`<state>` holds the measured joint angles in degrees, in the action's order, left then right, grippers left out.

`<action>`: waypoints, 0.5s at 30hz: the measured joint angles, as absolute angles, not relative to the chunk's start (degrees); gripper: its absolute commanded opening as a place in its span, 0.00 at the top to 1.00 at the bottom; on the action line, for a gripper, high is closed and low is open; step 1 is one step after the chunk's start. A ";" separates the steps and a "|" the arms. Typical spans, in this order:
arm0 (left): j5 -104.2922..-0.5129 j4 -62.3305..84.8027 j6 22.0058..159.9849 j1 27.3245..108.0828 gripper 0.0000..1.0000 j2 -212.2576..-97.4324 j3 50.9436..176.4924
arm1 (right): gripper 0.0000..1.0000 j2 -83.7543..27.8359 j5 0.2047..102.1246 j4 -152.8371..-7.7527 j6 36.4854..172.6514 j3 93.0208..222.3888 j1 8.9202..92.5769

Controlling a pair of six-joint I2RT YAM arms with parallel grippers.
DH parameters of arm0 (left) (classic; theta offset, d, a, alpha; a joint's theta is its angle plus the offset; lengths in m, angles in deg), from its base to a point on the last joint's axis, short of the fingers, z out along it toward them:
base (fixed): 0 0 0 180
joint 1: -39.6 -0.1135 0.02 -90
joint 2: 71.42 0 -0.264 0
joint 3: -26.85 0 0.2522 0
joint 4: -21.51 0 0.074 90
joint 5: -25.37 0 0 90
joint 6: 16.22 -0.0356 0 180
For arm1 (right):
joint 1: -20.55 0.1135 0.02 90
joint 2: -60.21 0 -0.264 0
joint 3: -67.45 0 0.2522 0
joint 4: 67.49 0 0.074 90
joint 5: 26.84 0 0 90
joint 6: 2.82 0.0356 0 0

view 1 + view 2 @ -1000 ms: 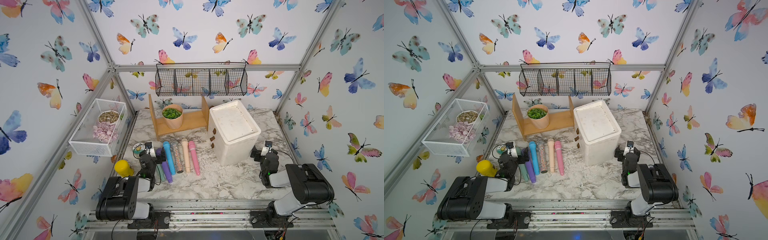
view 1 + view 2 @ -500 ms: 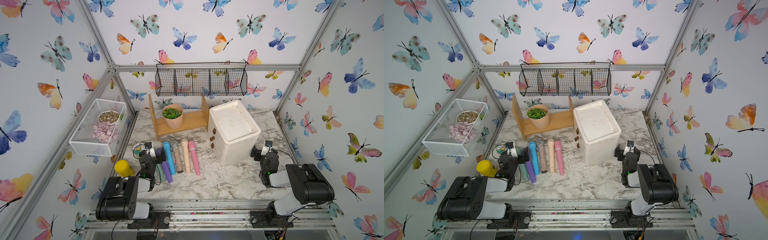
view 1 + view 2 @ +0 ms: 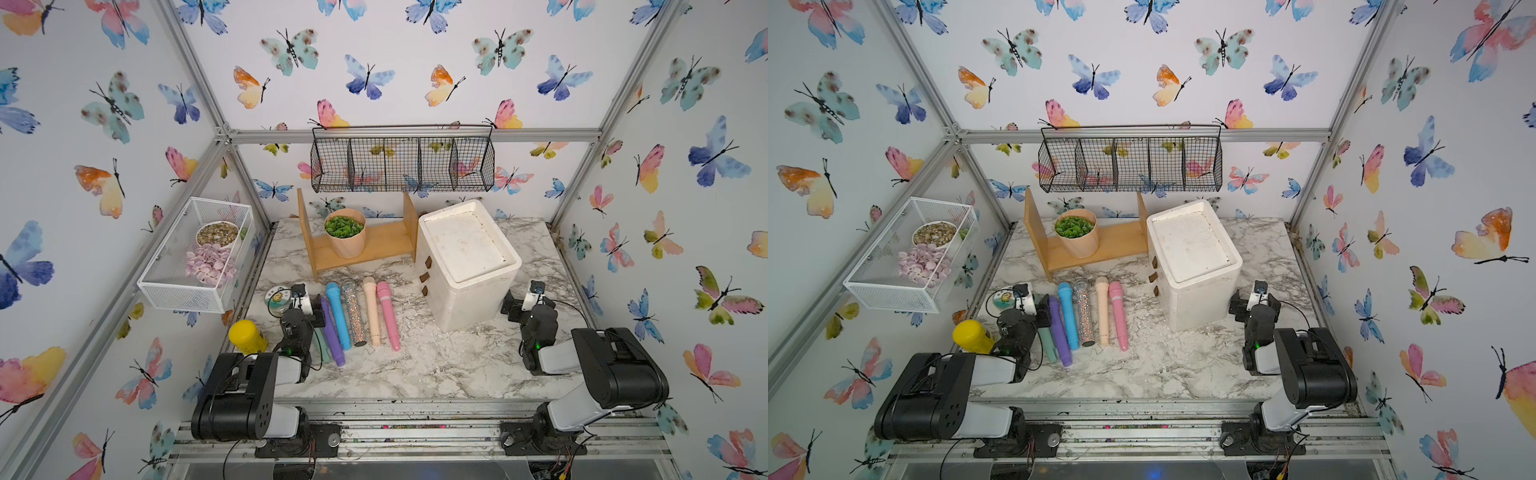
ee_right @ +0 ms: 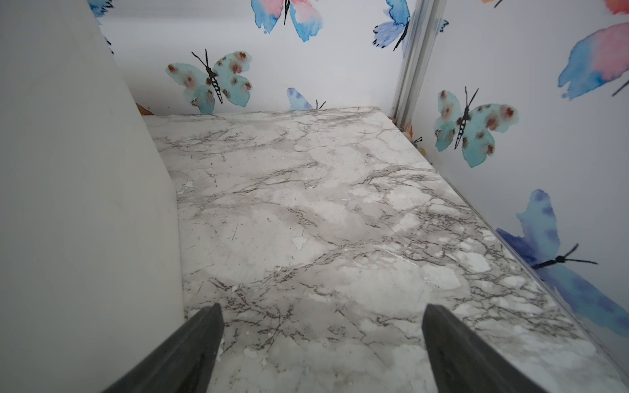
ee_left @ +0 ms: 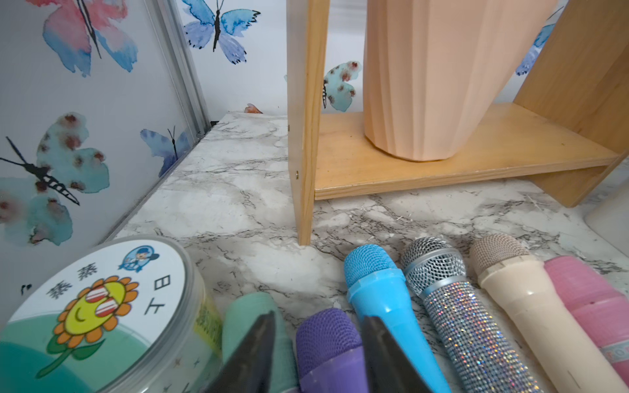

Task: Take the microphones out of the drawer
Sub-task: Reset both arms

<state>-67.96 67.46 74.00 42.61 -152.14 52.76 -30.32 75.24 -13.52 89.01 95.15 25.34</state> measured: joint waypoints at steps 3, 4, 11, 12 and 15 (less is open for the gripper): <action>-68.07 67.57 73.98 42.85 0.02 -152.14 52.76 | 0.02 -30.32 75.24 -13.54 89.01 95.13 25.34; -68.12 67.57 74.00 42.85 0.02 -152.14 52.76 | 0.02 -30.32 75.24 -13.54 89.01 95.15 25.34; -68.18 67.52 74.00 42.68 0.02 -152.14 52.76 | 0.02 -30.32 75.24 -13.54 89.01 95.15 25.34; -68.18 67.52 74.00 42.59 0.02 -152.14 52.76 | 0.02 -30.32 75.24 -13.52 89.01 95.13 25.34; -68.18 67.52 74.00 42.54 0.02 -152.14 52.76 | 0.02 -30.32 75.22 -13.52 89.01 95.15 25.34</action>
